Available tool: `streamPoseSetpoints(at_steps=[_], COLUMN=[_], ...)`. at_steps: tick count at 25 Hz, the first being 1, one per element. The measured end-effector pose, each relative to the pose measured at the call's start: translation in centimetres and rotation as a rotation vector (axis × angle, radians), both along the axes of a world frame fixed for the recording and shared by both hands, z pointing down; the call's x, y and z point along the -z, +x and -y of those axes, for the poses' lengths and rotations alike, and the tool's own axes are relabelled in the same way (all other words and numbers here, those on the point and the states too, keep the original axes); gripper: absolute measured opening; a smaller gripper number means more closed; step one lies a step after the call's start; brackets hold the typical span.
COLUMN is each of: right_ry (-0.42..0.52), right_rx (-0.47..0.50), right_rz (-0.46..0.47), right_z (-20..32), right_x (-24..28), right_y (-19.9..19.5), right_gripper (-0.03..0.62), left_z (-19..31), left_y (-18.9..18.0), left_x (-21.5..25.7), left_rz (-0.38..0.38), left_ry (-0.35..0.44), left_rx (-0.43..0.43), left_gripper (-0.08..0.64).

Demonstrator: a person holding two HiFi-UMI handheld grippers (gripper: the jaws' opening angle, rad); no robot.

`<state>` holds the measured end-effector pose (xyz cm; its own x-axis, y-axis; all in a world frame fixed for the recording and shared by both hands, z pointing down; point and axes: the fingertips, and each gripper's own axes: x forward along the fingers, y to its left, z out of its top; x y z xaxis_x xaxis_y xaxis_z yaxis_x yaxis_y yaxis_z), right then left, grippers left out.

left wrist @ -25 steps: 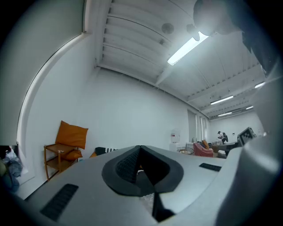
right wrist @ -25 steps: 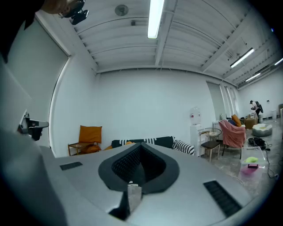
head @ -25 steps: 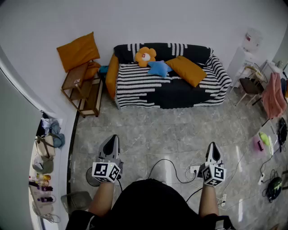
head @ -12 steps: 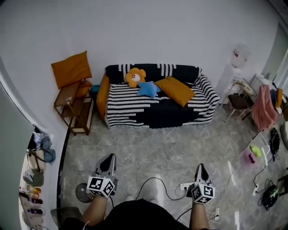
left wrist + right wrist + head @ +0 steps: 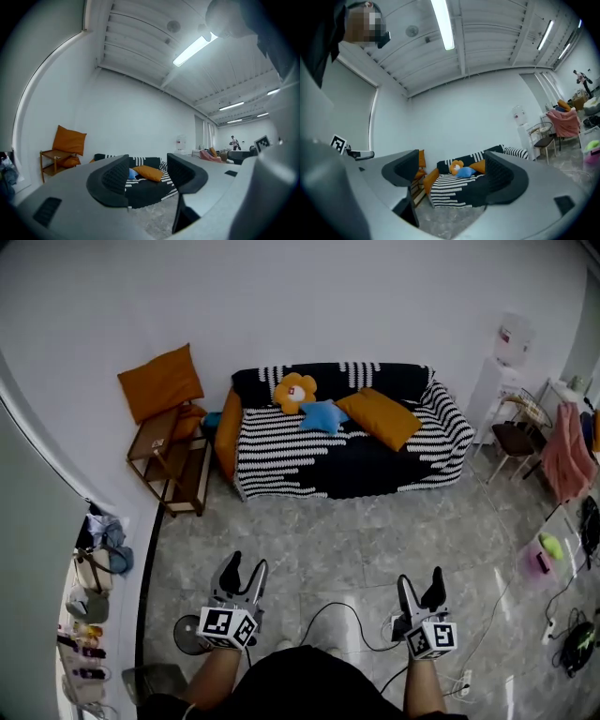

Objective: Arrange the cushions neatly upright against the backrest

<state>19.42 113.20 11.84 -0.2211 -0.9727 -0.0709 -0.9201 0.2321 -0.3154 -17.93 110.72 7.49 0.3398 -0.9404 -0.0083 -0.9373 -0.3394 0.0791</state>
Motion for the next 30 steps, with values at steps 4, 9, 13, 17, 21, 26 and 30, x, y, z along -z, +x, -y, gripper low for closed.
streamPoseSetpoints(at_steps=[4, 9, 13, 17, 21, 26, 30], right_ry=[0.035, 0.034, 0.043, 0.003, -0.021, -0.021, -0.036], right_rx=[0.035, 0.051, 0.083, 0.110, 0.132, 0.128, 0.116], right_rz=[-0.036, 0.017, 0.010, 0.001, 0.007, -0.007, -0.025], right_z=[-0.3, -0.4, 0.1, 0.9, 3.1, 6.5, 10.1], right_x=[0.5, 0.0, 0.2, -0.6, -0.6, -0.8, 0.1], right_y=[-1.0, 0.4, 0.4, 0.4, 0.5, -0.2, -1.4], right_gripper=[0.428, 0.428, 0.426, 0.426, 0.426, 0.426, 0.426], left_z=[-0.5, -1.1, -1.3, -1.1, 1.0, 5.9, 10.8], left_y=[1.2, 3.5, 5.1, 5.0, 4.9, 3.1, 1.9], left_x=[-0.8, -0.4, -0.7, -1.7, -2.6, -2.9, -2.8], left_rz=[0.041, 0.011, -0.002, 0.030, 0.047, 0.013, -0.011], left_ry=[-0.034, -0.050, -0.052, -0.086, -0.094, -0.079, -0.068], left_rx=[-0.015, -0.009, -0.012, 0.005, 0.001, 0.005, -0.025], left_gripper=[0.330, 0.348, 0.353, 0.353, 0.353, 0.353, 0.353])
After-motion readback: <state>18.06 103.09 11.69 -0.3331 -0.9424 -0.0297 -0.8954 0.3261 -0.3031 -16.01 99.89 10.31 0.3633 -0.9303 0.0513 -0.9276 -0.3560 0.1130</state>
